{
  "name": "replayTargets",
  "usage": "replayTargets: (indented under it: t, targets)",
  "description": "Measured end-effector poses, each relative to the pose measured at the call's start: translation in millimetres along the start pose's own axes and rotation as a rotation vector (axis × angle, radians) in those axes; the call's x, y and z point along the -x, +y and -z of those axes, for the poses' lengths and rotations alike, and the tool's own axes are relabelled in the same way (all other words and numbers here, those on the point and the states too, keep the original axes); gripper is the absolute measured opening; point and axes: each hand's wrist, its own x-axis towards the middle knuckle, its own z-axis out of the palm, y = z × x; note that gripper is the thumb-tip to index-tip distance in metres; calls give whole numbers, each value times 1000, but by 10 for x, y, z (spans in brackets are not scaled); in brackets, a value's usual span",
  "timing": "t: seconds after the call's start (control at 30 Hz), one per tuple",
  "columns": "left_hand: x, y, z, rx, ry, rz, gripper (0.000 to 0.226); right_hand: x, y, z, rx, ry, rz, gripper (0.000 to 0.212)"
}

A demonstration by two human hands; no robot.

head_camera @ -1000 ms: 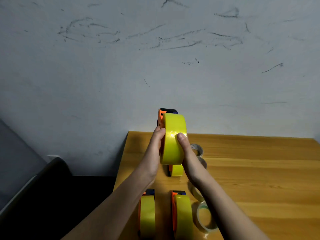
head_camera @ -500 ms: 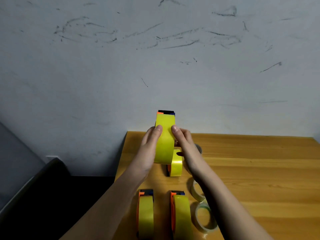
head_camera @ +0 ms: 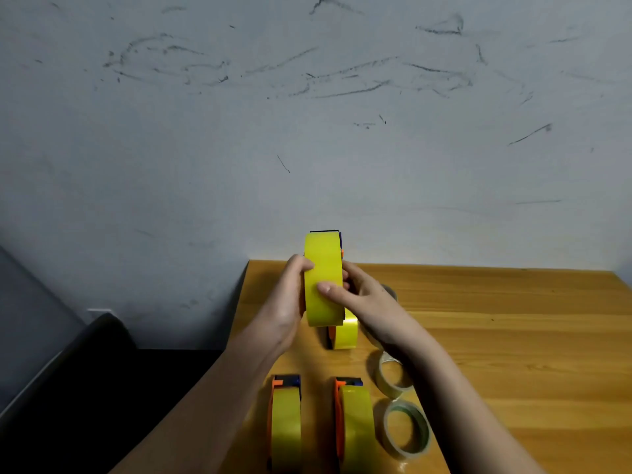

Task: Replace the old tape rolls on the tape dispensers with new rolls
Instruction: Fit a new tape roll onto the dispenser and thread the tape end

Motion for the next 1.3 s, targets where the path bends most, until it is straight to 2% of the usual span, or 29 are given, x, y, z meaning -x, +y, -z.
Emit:
replayTargets:
  t: [0.07, 0.2, 0.27, 0.33, 0.4, 0.47, 0.53, 0.6, 0.7, 0.83, 0.9, 1.07, 1.13, 1.23, 1.3]
  targets:
    - [-17, 1, 28, -3, 1, -10, 50, 10, 25, 30, 86, -45, 25, 68]
    - [-15, 11, 35, -36, 4, -57, 50, 23, 67, 60, 262, -52, 87, 84]
    - [3, 21, 28, -54, -15, -53, 48, 18, 78, 56, 212, -45, 78, 76]
    - [6, 13, 24, -86, -27, -65, 38, 8, 21, 31, 4, -14, 8, 56]
    - [7, -19, 43, -145, -53, -89, 51, -1, -60, 1, -179, 44, -70, 50]
    - [17, -57, 57, -202, -115, -112, 61, 12, -130, -25, -171, 108, -80, 40]
    - [20, -71, 62, -196, -127, -107, 57, 33, -128, -36, -116, 125, -62, 32]
    - [19, -49, 54, -176, -84, -102, 47, 60, -123, -31, -115, 84, -36, 32]
    - [9, -24, 58, -155, -12, -75, 54, 93, -127, -11, -66, -28, 28, 27]
    - [0, -4, 54, -143, -7, -105, 38, 109, -106, 16, 35, -111, 103, 55]
    - [10, 9, 45, -144, -22, -147, 35, 105, -101, 31, 39, -95, 92, 59]
    - [54, -25, 84, -265, -187, -221, 55, 90, -238, -1, -284, 30, -65, 42]
    - [81, -37, 74, -279, -231, -229, 59, 84, -249, -3, -225, 95, -71, 41]
    - [61, -38, 45, -203, -137, -209, 47, 107, -240, -13, -157, 67, -29, 22]
    - [39, -30, 32, -151, -61, -193, 43, 119, -238, -10, -76, 13, 21, 22]
